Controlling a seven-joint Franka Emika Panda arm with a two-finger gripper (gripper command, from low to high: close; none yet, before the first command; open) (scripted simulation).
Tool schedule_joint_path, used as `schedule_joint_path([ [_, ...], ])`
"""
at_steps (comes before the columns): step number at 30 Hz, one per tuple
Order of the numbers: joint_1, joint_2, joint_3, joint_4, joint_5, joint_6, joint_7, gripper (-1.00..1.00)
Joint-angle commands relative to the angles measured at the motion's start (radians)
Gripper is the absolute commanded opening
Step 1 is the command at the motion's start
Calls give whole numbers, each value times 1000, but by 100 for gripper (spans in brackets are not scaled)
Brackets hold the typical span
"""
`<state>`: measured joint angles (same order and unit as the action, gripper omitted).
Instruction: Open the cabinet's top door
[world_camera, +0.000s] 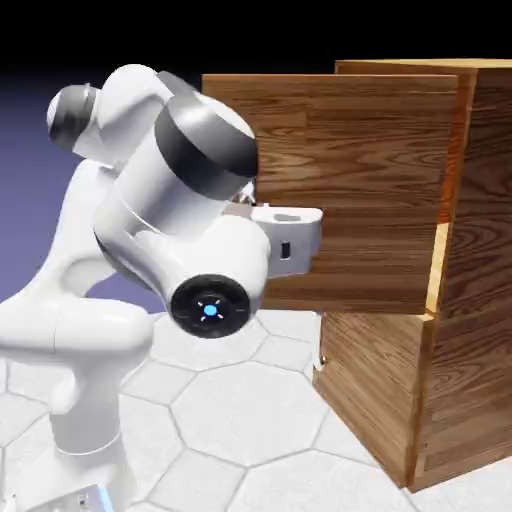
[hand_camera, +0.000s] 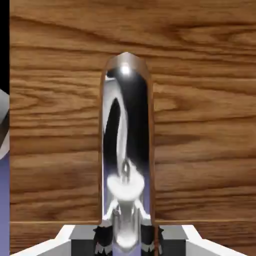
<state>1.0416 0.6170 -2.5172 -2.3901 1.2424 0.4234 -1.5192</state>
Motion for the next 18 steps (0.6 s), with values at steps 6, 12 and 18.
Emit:
schedule_joint_path([
  [6, -5, -218, 76, 173, -151, 35, -67, -100],
  [12, 8, -435, 151, 341, -267, 70, -60, -100],
  [18, 41, -611, 200, 474, -343, 92, -11, 100],
])
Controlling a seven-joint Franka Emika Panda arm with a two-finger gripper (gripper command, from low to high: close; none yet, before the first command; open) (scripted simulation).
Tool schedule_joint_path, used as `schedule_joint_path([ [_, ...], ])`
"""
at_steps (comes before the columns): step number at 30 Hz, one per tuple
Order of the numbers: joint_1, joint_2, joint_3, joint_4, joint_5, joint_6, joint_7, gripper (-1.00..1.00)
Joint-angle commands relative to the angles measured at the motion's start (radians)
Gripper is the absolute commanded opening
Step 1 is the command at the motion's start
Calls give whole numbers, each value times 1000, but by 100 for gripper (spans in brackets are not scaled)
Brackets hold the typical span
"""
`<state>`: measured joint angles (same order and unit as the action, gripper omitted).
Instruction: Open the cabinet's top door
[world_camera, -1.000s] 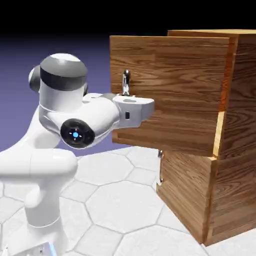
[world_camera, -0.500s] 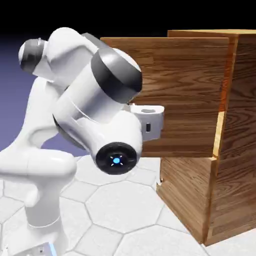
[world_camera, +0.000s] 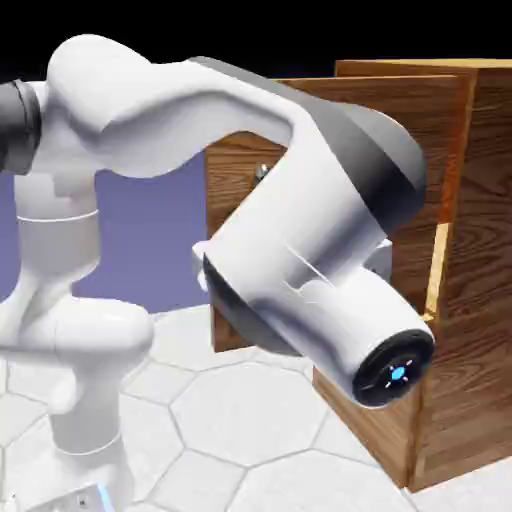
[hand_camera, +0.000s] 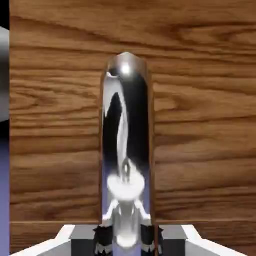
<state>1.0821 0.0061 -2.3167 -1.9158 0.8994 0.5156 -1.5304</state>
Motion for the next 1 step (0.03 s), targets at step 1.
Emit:
schedule_joint_path([
  [1, 0, 0, 0, 0, 0, 0, 0, 100],
])
